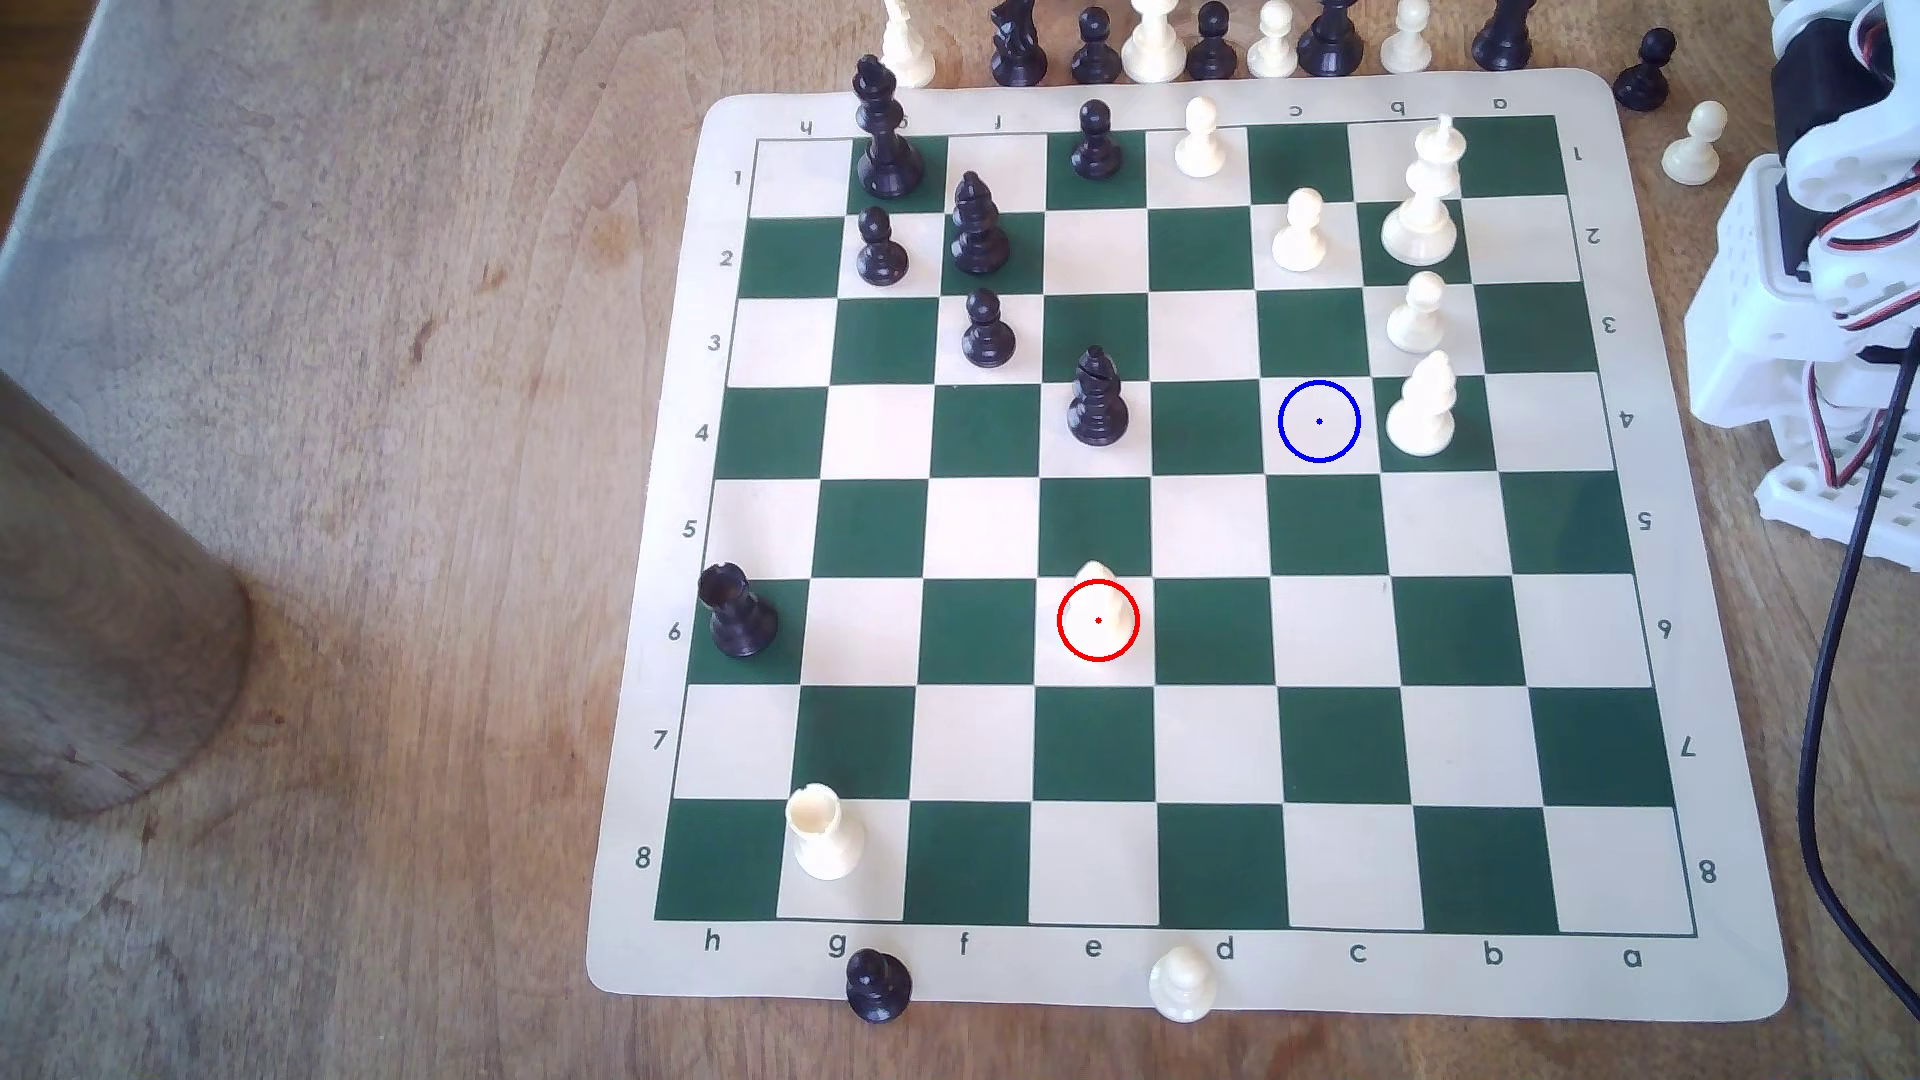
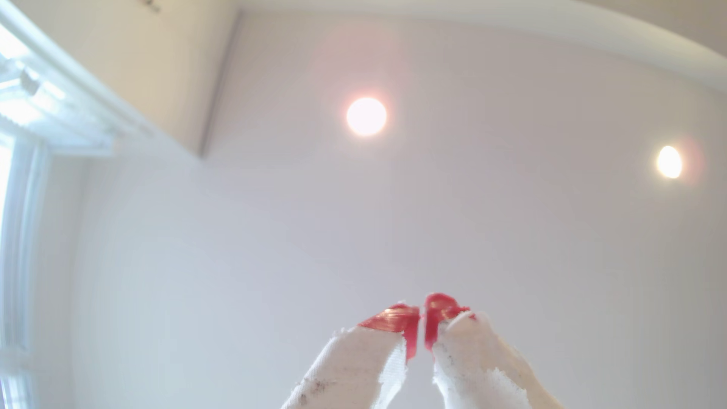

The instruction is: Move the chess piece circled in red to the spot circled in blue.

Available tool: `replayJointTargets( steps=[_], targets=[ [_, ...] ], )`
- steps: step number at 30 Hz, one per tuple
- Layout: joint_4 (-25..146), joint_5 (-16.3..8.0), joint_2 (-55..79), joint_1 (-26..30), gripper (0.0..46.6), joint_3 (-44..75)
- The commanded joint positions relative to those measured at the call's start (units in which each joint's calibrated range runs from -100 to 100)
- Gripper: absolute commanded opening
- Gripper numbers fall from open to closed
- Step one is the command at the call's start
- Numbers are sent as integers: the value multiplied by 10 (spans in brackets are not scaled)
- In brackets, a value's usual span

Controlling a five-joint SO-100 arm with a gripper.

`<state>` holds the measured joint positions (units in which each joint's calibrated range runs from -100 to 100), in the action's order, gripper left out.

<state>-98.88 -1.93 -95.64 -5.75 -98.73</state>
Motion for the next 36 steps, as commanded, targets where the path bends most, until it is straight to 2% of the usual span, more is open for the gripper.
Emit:
replayJointTargets(
  steps=[1,7,12,15,21,23,30,36],
  targets=[
    [36,-46,-1,-1,1,-12],
    [216,-75,-1,2,1,-12],
    [381,-73,-1,14,1,-12],
    [404,-66,-1,16,1,-12],
    [672,-60,-1,67,1,-12],
    [693,-58,-1,68,1,-12],
    [904,-31,-1,115,1,5],
    [1121,5,0,171,1,113]
  ],
)
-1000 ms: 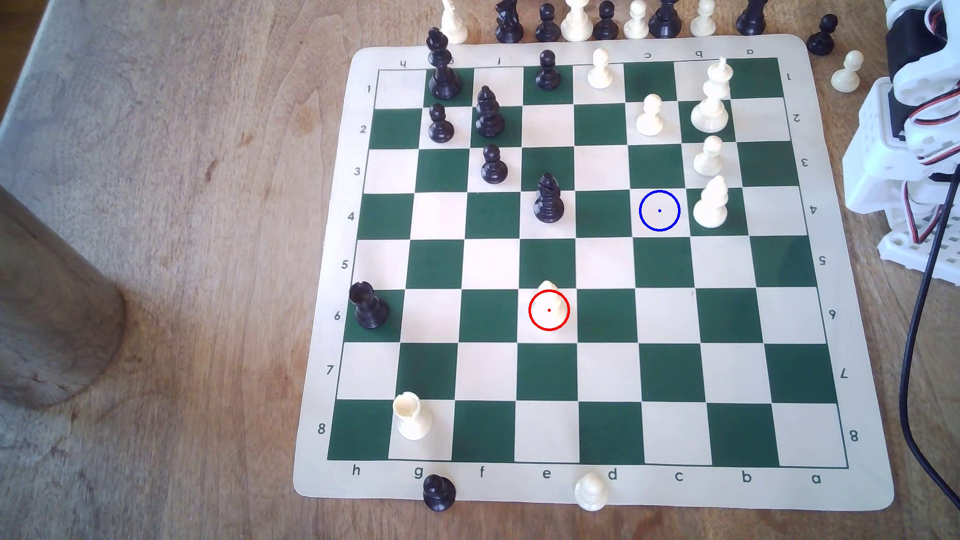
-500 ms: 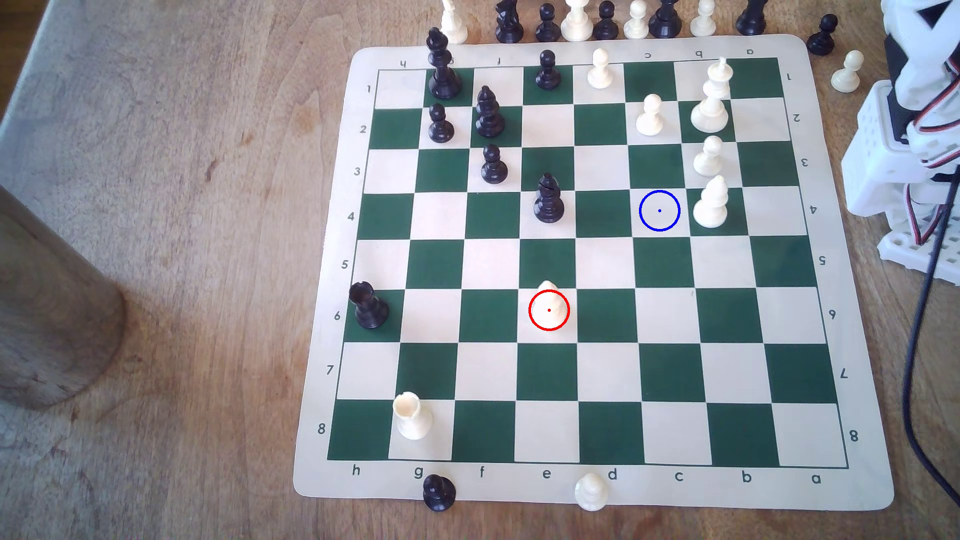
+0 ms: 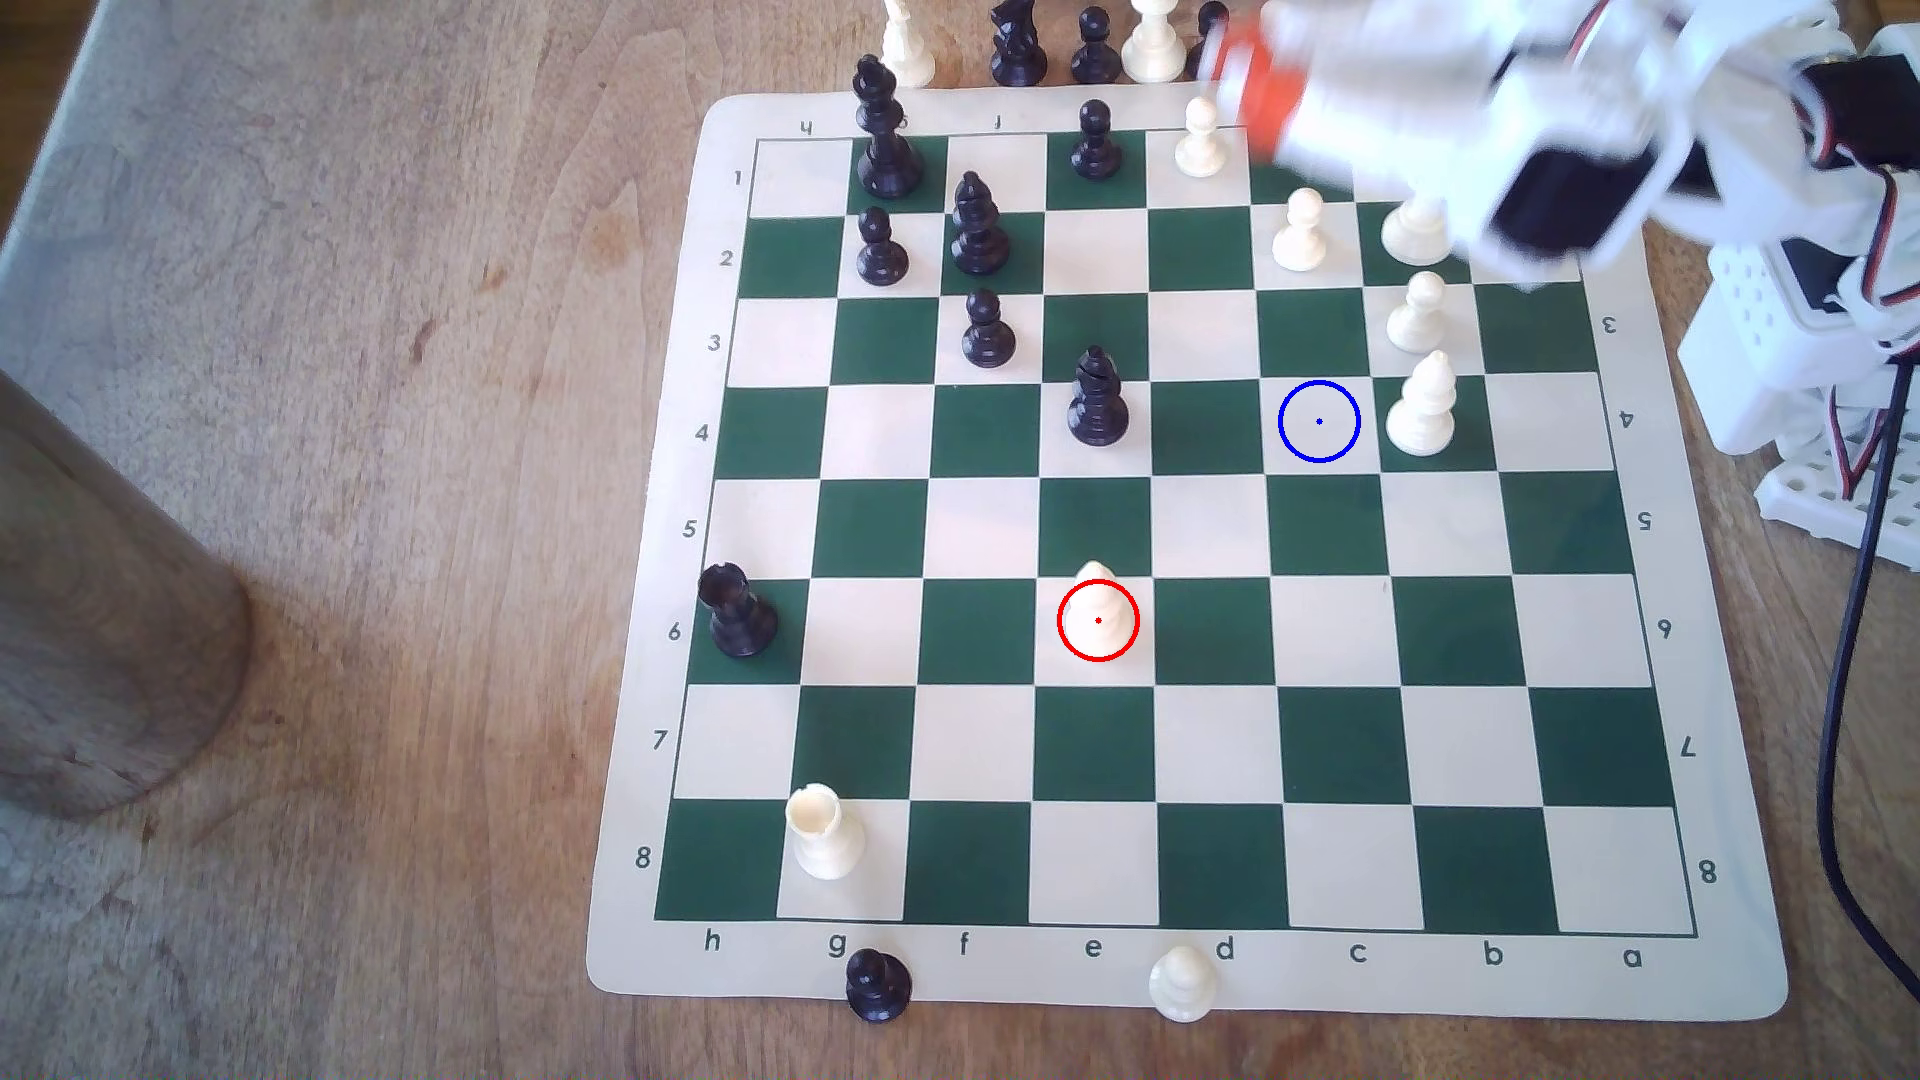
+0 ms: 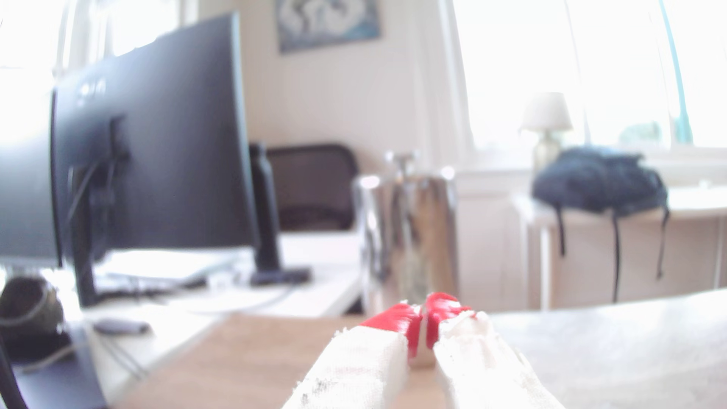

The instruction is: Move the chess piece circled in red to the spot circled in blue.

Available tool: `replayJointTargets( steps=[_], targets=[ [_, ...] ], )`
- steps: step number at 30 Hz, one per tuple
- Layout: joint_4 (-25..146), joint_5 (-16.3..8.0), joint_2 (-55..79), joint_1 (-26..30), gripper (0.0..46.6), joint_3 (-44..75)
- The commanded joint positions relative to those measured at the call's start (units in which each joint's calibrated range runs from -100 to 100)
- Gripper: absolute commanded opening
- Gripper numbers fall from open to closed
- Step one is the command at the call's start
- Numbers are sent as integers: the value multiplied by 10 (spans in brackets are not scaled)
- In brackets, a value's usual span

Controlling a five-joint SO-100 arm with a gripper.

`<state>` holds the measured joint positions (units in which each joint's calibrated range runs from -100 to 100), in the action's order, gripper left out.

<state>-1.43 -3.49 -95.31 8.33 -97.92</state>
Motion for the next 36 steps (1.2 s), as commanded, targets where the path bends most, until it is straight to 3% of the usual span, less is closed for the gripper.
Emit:
replayJointTargets(
  steps=[1,3,7,14,15,18,26,36],
  targets=[
    [160,25,-4,35,1,111],
    [208,40,27,44,5,149],
    [276,44,104,47,23,214],
    [418,22,252,40,62,374],
    [435,17,272,40,85,384],
    [439,-4,293,28,130,389],
    [384,-36,347,57,136,316],
    [325,-36,406,63,152,249]
  ],
)
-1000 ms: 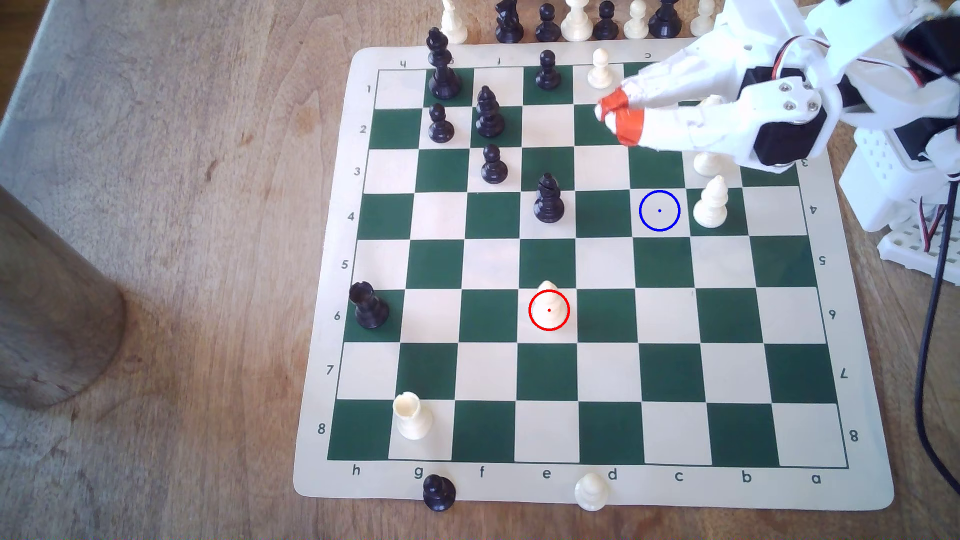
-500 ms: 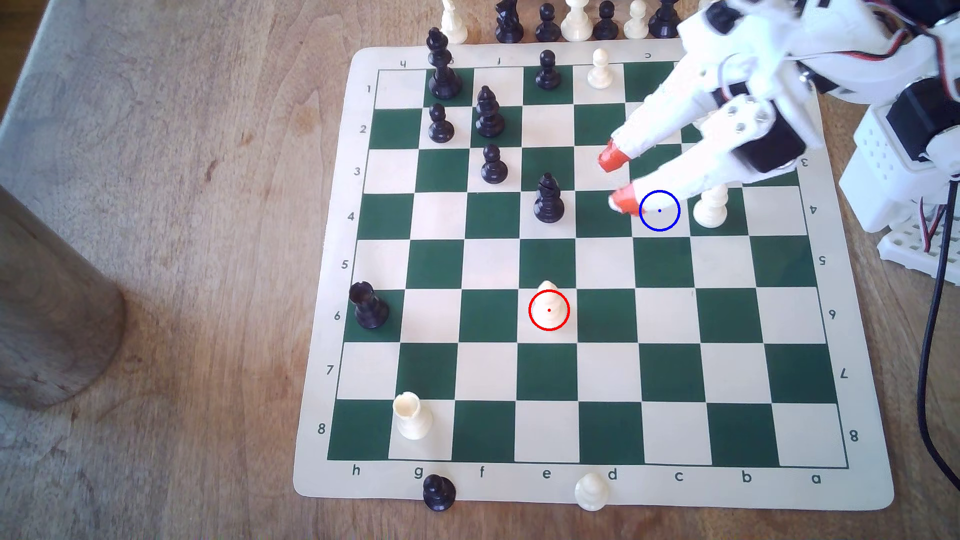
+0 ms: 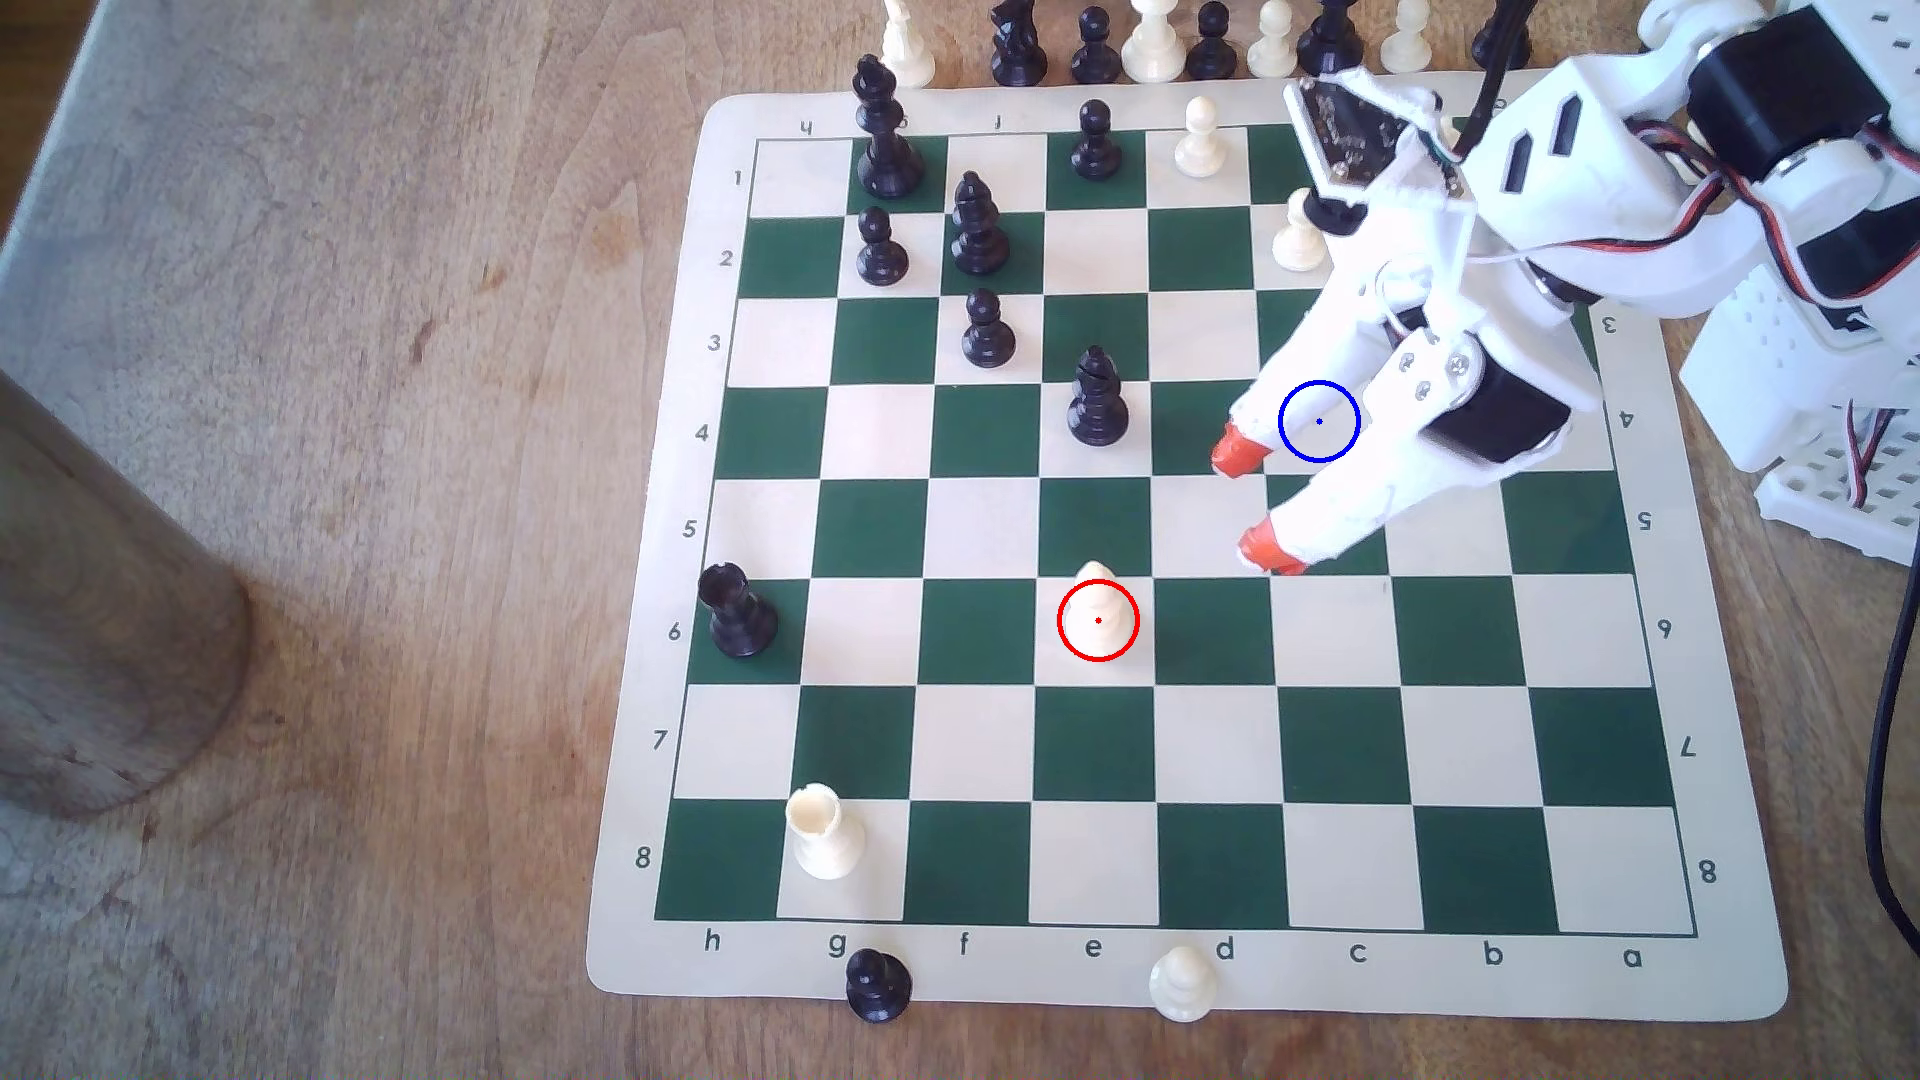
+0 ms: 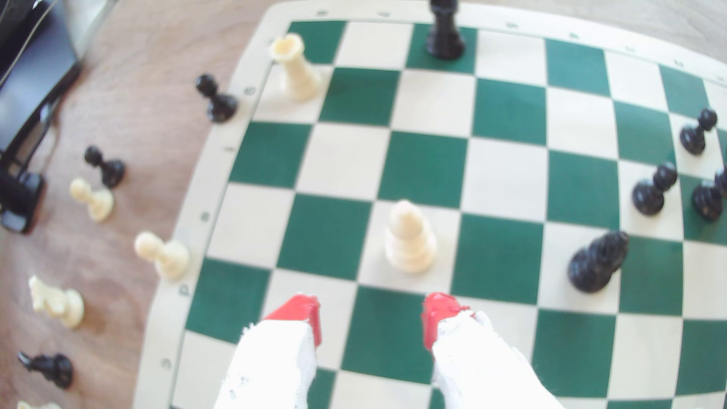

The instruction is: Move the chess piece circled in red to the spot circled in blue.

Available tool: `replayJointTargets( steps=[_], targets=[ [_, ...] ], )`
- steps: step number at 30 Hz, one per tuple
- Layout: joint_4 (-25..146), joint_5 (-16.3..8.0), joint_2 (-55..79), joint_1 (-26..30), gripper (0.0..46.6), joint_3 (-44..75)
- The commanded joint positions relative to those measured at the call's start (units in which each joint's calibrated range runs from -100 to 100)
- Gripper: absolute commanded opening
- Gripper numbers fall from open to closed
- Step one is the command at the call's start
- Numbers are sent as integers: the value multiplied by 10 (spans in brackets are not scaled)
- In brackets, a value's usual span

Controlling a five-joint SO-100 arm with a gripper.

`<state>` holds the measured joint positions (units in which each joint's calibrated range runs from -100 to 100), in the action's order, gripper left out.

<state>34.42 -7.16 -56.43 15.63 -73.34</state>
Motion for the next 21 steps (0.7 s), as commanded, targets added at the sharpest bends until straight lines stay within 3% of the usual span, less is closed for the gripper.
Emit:
replayJointTargets(
  steps=[1,9,15,21],
  targets=[
    [-55,-1,34,-14,162,-4],
    [-89,0,165,-21,162,53],
    [-170,8,247,-40,195,77],
    [-176,4,277,-43,194,105]
  ],
)
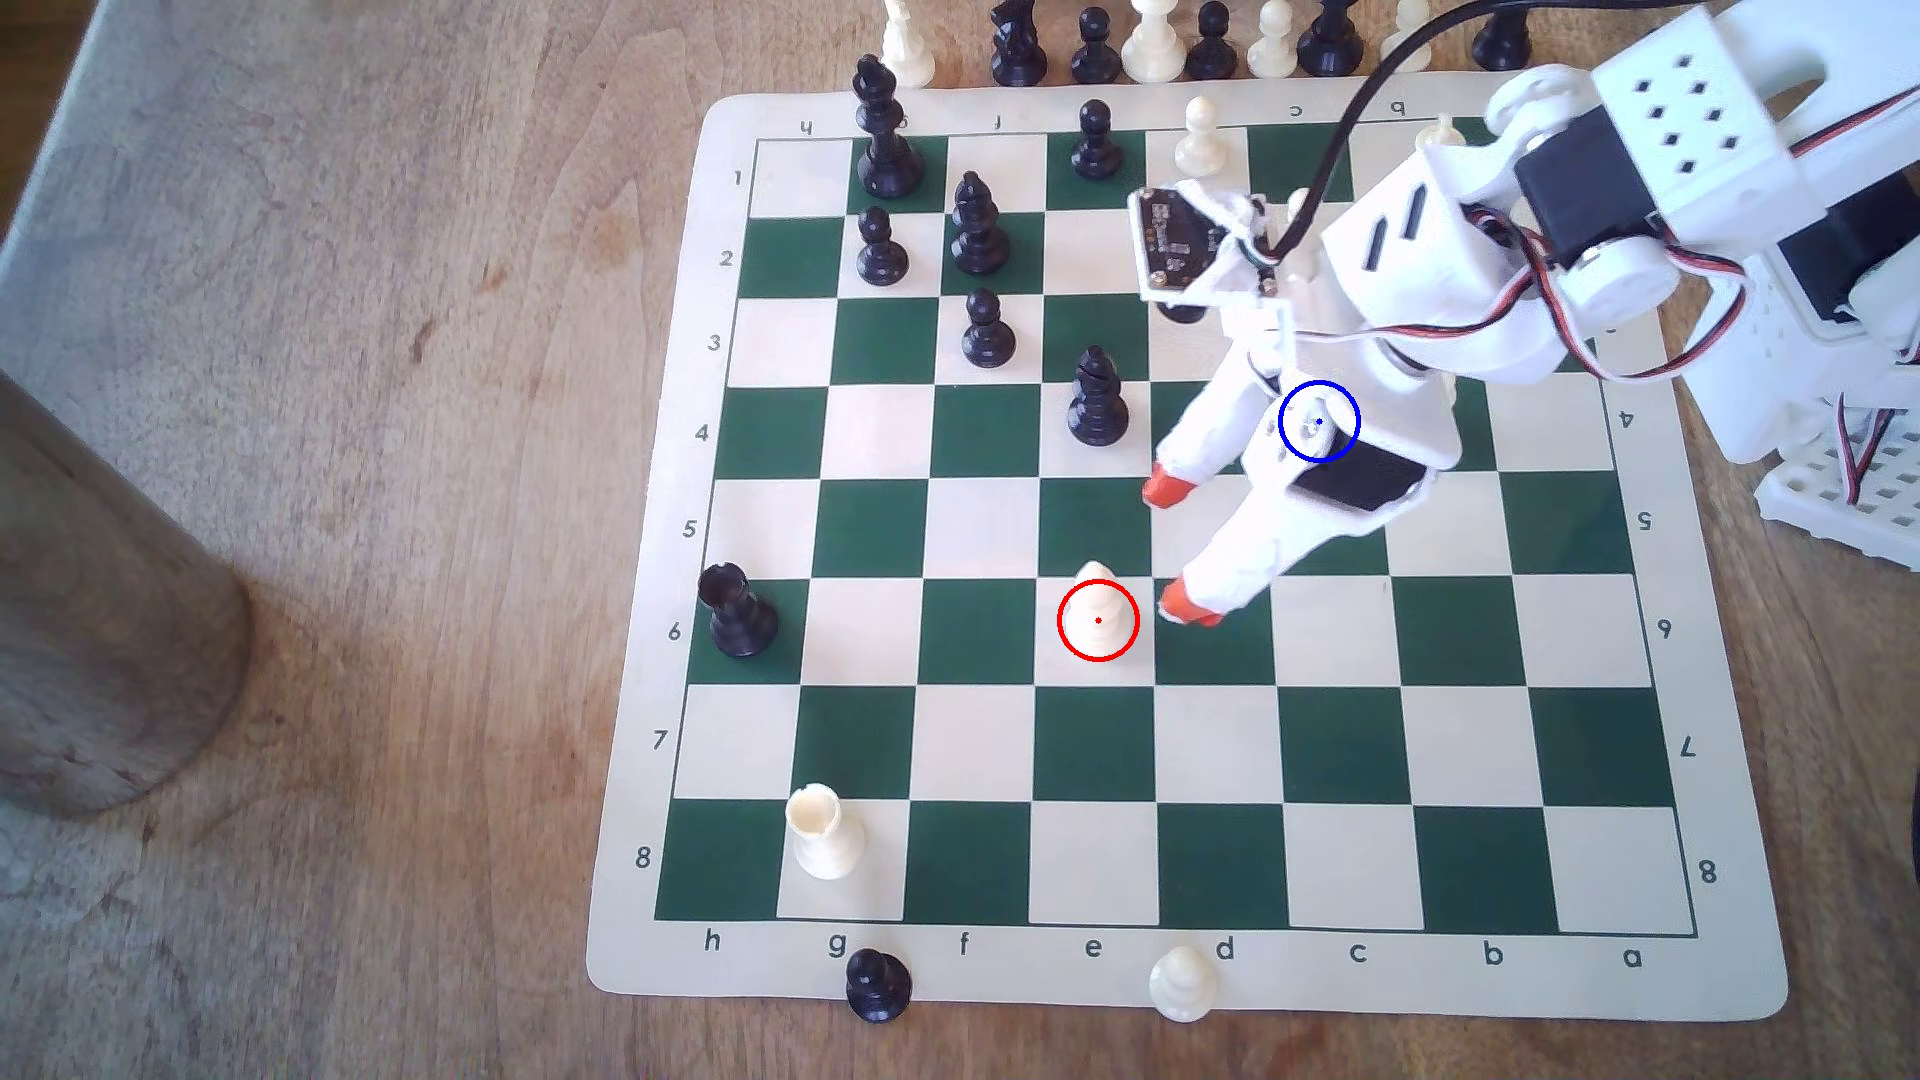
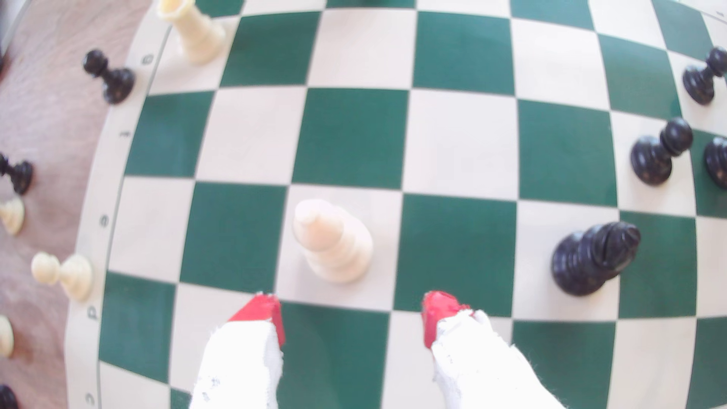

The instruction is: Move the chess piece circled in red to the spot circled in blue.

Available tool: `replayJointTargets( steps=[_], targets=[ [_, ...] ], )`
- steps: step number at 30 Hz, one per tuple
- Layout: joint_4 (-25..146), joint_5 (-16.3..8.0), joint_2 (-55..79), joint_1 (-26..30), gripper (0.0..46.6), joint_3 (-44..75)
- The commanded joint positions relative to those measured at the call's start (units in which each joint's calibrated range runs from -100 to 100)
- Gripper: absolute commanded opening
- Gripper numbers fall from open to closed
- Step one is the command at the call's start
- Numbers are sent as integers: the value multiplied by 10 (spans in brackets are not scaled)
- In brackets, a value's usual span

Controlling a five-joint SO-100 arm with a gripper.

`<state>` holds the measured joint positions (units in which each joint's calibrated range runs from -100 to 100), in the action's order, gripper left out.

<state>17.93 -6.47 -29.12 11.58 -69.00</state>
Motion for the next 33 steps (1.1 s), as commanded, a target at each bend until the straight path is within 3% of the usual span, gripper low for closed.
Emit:
replayJointTargets(
  steps=[1,12,33],
  targets=[
    [-11,-4,6,-2,194,66],
    [-11,-29,51,16,193,112],
    [-51,-34,121,23,185,146]
  ],
)
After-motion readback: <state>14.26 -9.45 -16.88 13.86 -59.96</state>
